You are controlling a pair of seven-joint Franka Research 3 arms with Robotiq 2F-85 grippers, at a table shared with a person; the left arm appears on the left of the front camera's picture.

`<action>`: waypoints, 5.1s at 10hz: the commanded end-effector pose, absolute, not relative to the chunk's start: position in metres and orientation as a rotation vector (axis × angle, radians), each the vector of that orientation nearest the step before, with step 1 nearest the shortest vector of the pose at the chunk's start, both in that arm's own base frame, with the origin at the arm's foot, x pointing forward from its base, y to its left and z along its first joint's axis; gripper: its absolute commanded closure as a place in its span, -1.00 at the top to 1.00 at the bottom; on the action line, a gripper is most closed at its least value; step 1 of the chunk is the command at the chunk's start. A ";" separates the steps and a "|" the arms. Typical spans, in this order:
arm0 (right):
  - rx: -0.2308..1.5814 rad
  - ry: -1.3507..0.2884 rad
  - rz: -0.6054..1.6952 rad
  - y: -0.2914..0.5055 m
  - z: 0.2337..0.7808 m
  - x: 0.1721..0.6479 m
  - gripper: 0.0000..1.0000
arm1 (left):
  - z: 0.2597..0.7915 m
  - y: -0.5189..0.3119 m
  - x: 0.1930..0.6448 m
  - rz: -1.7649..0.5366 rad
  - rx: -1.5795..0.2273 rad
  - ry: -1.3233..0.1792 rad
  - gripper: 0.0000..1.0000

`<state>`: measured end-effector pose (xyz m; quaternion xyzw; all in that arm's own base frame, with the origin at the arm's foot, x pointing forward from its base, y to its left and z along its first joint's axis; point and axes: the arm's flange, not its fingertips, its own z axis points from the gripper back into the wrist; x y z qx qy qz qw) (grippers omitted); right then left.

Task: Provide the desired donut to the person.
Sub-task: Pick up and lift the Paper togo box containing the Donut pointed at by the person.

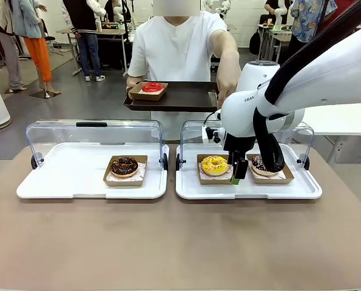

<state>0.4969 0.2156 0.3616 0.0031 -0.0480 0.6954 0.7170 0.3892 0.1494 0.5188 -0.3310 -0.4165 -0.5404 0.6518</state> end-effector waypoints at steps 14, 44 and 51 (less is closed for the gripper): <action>0.024 -0.033 1.536 0.212 0.329 0.532 1.00 | 0.520 0.149 0.390 -1.224 -0.756 -0.971 1.00; 0.054 0.028 1.537 0.211 0.312 0.536 -1.00 | 0.520 0.149 0.390 -1.224 -0.756 -0.971 1.00; 0.015 0.154 1.614 0.239 0.409 0.444 -1.00 | 0.520 0.149 0.390 -1.224 -0.756 -0.971 1.00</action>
